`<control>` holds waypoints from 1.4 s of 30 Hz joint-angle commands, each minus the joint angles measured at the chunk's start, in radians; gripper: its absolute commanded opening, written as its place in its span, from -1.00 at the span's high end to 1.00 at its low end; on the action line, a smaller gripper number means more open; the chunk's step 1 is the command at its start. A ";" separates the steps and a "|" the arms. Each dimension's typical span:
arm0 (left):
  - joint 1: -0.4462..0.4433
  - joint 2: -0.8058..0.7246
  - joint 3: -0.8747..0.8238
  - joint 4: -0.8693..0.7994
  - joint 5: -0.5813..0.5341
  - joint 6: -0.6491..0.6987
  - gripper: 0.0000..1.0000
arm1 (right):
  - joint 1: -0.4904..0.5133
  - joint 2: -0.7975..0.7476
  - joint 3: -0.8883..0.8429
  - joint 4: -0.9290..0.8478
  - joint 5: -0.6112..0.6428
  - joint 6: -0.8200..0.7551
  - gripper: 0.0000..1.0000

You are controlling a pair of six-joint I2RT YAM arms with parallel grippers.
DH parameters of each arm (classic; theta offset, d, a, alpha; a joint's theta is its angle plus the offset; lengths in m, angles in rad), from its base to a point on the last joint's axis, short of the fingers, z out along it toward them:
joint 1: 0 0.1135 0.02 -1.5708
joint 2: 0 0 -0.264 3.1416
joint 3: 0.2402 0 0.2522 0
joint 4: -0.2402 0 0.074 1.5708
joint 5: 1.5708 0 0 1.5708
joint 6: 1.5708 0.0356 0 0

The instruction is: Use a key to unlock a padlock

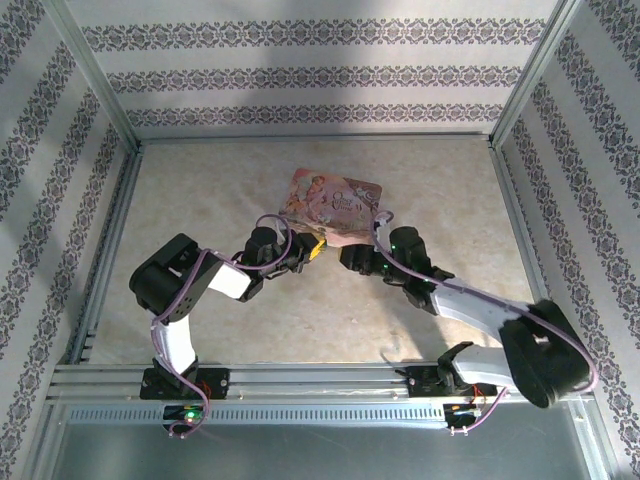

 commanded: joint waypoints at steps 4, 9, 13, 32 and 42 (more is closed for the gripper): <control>-0.025 -0.104 0.000 -0.074 -0.031 0.008 0.88 | 0.177 -0.161 0.066 -0.284 0.312 -0.572 0.09; -0.030 -0.141 -0.004 -0.119 -0.038 0.004 0.89 | 0.369 -0.188 0.051 -0.267 0.536 -1.028 0.02; -0.033 -0.152 0.000 -0.120 -0.040 -0.010 0.90 | 0.398 -0.162 0.050 -0.260 0.569 -1.271 -0.05; -0.040 -0.201 0.041 -0.213 -0.012 -0.032 0.99 | 0.212 0.025 0.193 -0.288 0.332 -1.637 -0.03; -0.042 -0.205 0.050 -0.222 -0.020 -0.047 1.00 | 0.190 0.128 0.260 -0.285 0.265 -1.662 0.17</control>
